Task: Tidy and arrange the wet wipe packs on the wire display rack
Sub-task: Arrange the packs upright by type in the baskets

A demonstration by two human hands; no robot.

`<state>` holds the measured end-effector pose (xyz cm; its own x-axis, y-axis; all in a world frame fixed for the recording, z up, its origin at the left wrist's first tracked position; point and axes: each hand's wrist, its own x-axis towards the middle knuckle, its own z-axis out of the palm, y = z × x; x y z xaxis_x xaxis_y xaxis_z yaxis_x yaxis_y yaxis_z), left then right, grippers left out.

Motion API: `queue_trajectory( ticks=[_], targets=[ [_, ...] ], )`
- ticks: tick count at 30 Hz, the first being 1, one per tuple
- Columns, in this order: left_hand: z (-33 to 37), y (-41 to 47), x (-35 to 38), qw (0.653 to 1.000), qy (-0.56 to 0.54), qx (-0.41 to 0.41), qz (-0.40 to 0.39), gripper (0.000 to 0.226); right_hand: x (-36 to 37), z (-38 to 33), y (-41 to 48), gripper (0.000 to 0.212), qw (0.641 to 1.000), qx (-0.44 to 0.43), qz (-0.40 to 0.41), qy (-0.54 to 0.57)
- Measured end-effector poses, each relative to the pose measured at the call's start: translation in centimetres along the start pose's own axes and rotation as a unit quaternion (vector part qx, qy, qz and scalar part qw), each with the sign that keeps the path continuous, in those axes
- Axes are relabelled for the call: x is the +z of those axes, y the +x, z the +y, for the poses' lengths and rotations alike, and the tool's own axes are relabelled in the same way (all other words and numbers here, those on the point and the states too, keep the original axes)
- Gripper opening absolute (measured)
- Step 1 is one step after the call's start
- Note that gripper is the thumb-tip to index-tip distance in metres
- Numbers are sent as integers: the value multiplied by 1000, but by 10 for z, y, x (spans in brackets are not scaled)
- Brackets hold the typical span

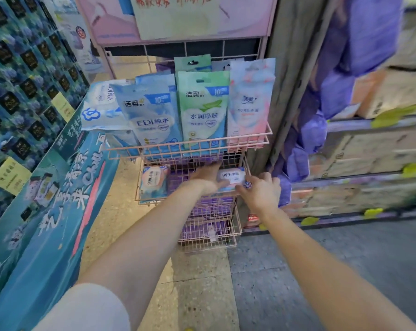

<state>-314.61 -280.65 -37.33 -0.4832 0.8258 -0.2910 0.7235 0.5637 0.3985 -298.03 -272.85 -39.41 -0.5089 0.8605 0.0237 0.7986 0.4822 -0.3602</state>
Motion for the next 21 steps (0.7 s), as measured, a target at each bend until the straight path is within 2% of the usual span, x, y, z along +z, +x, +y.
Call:
queue_trajectory(
  ticks=[2,4,6,8,10,12,13,14,16,18,21],
  targets=[
    [-6,6,-5,997,77,-10,-2,66,-2,-2,1,43,999,4,-38,16],
    [-13,7,-12,997,64,-44,17,66,0,-9,0,38,999,-7,-45,30],
    [-21,2,-16,996,9,-68,48,63,4,-21,-3,42,999,-20,-35,30],
    [-32,-8,-14,989,-60,-100,93,51,8,-35,-4,53,1000,-3,-18,20],
    [-47,-19,-8,962,-143,-146,182,29,11,-50,-5,55,999,22,27,19],
    [-59,-30,-7,925,-211,-187,255,12,21,-64,-5,49,998,-14,65,20],
    [-60,-36,-9,920,-217,-194,264,8,27,-70,-4,48,996,-45,72,17],
    [-60,-40,-11,924,-206,-191,258,7,33,-76,-3,50,996,-62,52,31],
    [-56,-41,-8,939,-173,-187,229,17,38,-87,0,53,995,-43,-47,71],
    [-52,-42,-4,956,-147,-197,162,24,42,-94,8,53,989,-49,-129,46],
    [-52,-40,7,955,-177,-215,98,21,42,-92,22,49,977,-48,-183,98]
  ],
)
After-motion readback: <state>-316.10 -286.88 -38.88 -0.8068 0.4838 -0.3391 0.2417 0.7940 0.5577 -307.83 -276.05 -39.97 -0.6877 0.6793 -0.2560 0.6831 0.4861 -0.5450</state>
